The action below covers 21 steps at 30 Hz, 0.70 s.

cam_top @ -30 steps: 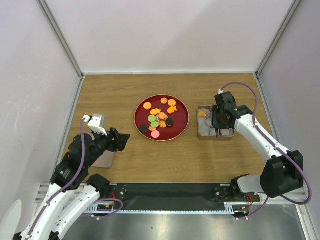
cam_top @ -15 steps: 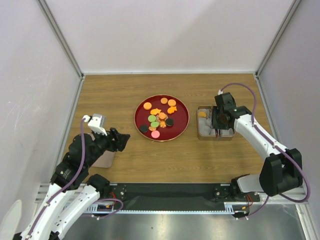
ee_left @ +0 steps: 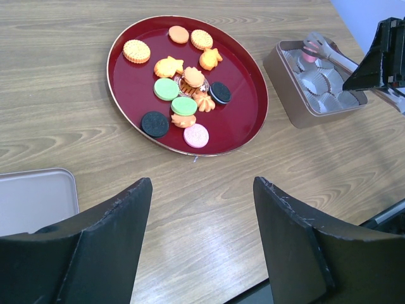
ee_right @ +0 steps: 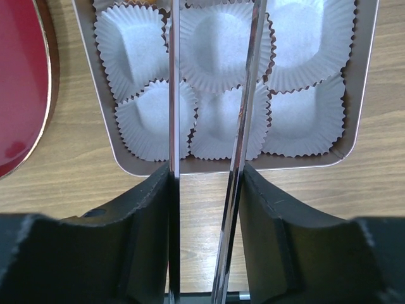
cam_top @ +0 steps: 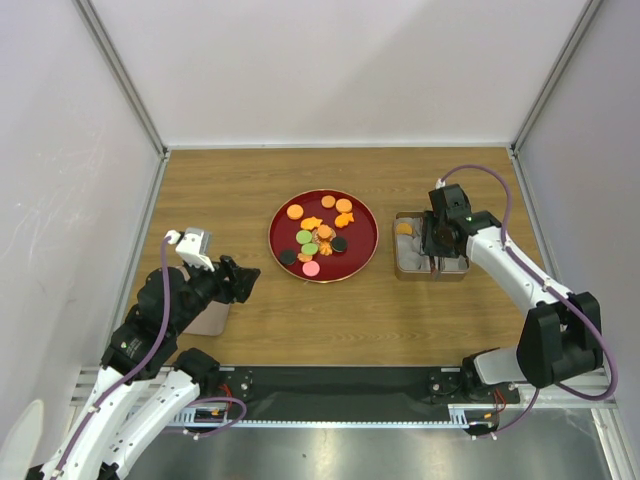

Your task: Pack the cookies

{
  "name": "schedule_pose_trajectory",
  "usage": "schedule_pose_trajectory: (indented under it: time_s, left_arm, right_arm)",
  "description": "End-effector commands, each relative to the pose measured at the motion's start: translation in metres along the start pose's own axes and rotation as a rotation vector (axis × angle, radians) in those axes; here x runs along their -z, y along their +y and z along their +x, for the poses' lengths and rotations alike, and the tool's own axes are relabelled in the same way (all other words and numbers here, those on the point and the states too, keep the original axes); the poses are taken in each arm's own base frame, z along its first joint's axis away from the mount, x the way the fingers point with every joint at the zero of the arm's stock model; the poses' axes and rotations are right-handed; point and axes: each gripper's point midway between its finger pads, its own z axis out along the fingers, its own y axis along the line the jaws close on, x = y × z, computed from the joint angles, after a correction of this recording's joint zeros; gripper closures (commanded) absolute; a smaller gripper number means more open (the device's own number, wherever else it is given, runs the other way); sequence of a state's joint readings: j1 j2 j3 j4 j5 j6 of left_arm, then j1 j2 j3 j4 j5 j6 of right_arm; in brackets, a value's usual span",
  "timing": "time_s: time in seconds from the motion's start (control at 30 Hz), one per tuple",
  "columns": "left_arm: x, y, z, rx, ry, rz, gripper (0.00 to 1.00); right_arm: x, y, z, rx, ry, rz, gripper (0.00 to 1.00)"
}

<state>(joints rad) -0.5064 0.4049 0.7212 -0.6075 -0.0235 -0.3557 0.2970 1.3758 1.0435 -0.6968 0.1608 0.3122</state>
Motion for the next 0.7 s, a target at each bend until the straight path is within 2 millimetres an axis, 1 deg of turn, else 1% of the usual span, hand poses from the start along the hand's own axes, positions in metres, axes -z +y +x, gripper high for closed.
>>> schedule_pose_trajectory:
  time_s: [0.0, 0.1, 0.27, 0.43, 0.53, 0.6, 0.67]
  left_arm:
    - [-0.001, -0.003, -0.010, -0.023, -0.038, 0.011, 0.28]
    - [-0.001, -0.003, -0.010, -0.023, -0.038, 0.011, 0.28]
    - [-0.001, -0.002, -0.010, -0.023, -0.039, 0.009, 0.28]
    - [-0.001, -0.002, -0.010, -0.023, -0.039, 0.009, 0.28]
    - [-0.001, -0.003, -0.010, -0.023, -0.038, 0.011, 0.28]
    - [-0.001, -0.002, -0.010, -0.023, -0.037, 0.009, 0.28]
    - [-0.001, -0.002, -0.010, -0.023, -0.036, 0.008, 0.28]
  right_arm:
    - [-0.003, -0.003, -0.010, -0.002, -0.041, 0.014, 0.53]
    - [-0.003, -0.003, -0.009, -0.002, -0.039, 0.014, 0.52]
    - [0.000, -0.002, -0.011, -0.002, -0.046, 0.007, 0.47]
    - [0.004, 0.001, -0.013, -0.007, -0.050, -0.011, 0.47]
    - [0.018, 0.004, -0.020, -0.012, -0.081, -0.040, 0.48]
    - [0.033, 0.006, -0.027, -0.021, -0.113, -0.062, 0.50]
    - [0.045, 0.013, -0.027, -0.011, -0.120, -0.096, 0.50]
